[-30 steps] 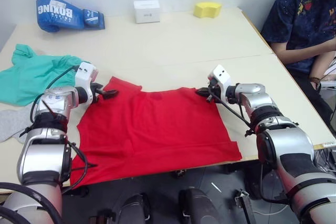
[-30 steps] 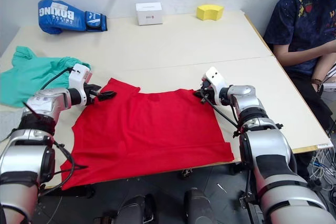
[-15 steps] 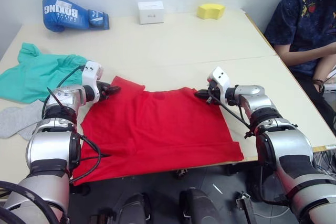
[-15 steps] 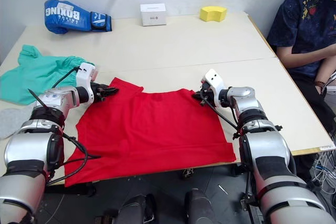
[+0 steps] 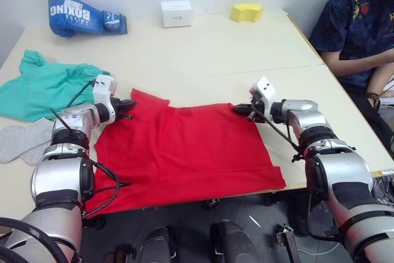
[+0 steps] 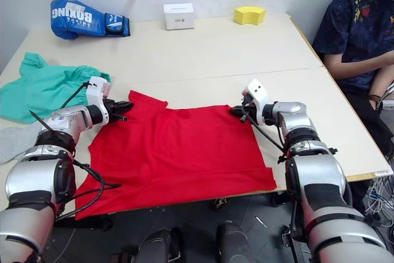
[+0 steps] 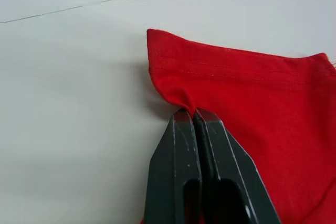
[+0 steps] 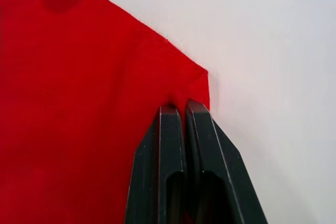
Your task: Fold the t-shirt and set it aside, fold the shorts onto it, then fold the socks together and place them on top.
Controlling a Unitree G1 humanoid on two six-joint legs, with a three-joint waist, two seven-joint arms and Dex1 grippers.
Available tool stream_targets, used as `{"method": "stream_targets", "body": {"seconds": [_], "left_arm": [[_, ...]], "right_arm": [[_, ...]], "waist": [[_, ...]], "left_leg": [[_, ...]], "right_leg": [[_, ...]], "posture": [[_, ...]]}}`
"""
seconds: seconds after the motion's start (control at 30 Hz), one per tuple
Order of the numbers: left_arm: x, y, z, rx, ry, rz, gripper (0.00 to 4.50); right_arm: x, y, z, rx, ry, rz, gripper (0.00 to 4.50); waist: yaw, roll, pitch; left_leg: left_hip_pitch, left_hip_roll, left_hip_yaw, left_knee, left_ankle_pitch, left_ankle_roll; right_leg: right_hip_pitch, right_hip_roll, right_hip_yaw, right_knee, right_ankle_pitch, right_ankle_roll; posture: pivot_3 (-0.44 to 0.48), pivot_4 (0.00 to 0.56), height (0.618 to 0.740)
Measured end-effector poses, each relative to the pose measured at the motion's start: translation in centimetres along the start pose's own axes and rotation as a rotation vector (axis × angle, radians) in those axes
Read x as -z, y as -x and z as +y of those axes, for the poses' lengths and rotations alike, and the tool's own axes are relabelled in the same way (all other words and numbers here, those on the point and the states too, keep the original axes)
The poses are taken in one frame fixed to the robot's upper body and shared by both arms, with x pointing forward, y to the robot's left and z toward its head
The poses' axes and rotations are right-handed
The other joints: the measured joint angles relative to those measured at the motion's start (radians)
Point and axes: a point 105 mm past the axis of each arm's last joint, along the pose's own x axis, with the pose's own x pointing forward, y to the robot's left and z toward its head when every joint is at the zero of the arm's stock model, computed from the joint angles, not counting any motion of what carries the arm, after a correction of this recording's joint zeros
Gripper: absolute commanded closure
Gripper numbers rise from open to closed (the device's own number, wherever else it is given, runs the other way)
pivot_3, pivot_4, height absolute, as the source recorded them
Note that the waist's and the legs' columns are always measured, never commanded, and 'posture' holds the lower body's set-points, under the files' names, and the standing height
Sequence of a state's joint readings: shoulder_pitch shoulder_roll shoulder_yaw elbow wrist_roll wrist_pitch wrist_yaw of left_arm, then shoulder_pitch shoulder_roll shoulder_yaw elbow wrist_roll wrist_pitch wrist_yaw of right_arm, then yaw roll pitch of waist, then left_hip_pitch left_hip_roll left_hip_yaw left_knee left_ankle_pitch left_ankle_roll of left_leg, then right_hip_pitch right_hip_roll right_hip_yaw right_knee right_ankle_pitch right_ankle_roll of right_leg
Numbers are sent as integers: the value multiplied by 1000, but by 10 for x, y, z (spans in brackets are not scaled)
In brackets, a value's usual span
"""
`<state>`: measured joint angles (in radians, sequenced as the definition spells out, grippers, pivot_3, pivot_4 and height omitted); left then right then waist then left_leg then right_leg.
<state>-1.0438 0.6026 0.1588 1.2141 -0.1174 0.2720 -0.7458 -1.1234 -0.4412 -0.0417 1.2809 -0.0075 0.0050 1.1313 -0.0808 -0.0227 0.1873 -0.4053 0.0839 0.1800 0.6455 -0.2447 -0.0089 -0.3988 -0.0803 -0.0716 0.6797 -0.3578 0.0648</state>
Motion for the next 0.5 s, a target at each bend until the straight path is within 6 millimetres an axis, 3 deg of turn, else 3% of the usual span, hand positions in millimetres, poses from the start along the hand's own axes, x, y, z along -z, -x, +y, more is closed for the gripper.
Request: {"method": "stream_targets", "body": {"seconds": [0.23,0.5], "left_arm": [[-16,22,5,58,-31,-63,4453],[-16,43,1,113,-11,-109,4453]], "right_arm": [[-13,21,-4,-49,-35,-79,4500],[-33,28,-1,-93,-17,-187,4500]], "waist": [[-5,-1,0],[-3,-1,1]], "left_leg": [[-1,0,1,0,0,-1],[-1,2,1,0,0,-1]], "right_leg": [[-2,1,1,0,0,0],[-3,1,3,1,0,0]], "posture": [[0,150,740],[0,150,740]]}}
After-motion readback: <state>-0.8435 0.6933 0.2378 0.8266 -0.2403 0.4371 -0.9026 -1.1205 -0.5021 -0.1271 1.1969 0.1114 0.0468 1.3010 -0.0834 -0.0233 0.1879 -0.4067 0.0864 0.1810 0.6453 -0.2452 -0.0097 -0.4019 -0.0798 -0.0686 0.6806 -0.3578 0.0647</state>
